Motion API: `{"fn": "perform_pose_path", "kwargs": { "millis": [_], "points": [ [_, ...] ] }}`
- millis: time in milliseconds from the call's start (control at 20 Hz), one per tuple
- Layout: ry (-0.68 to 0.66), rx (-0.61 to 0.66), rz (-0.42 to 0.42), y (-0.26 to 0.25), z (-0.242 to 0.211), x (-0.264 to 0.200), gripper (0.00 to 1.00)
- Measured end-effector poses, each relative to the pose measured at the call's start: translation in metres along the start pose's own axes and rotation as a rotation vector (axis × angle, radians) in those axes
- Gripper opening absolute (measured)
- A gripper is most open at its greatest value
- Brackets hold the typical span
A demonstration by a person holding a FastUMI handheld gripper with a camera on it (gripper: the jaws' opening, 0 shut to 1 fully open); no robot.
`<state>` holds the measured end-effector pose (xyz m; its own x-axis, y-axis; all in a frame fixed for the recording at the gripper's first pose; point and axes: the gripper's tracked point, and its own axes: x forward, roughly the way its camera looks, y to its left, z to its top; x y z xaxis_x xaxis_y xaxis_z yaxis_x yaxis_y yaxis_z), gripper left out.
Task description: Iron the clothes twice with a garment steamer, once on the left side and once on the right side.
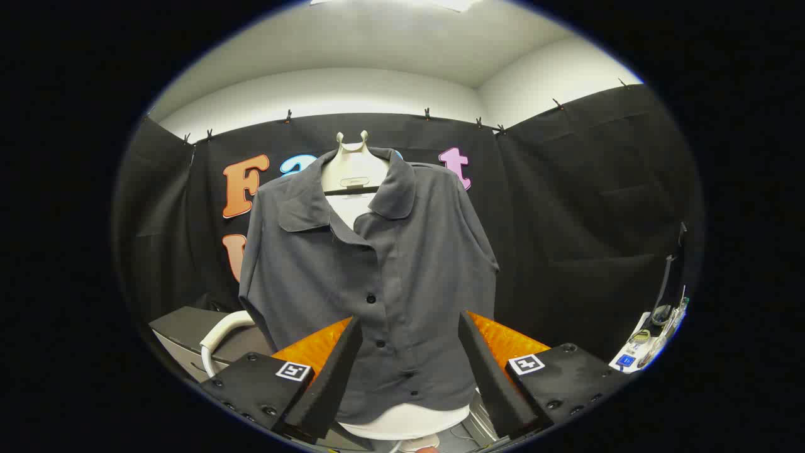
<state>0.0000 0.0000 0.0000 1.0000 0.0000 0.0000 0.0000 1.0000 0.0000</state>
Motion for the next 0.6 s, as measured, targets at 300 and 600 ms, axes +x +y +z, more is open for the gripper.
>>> {"fn": "perform_pose_path", "kwargs": {
  "millis": [300, 600],
  "points": [
    [-0.015, -0.004, 0.017, 0.007, 0.001, 0.002, 0.98],
    [-0.013, 0.012, 0.042, 0.013, 0.000, 0.001, 0.98]
  ]
}}
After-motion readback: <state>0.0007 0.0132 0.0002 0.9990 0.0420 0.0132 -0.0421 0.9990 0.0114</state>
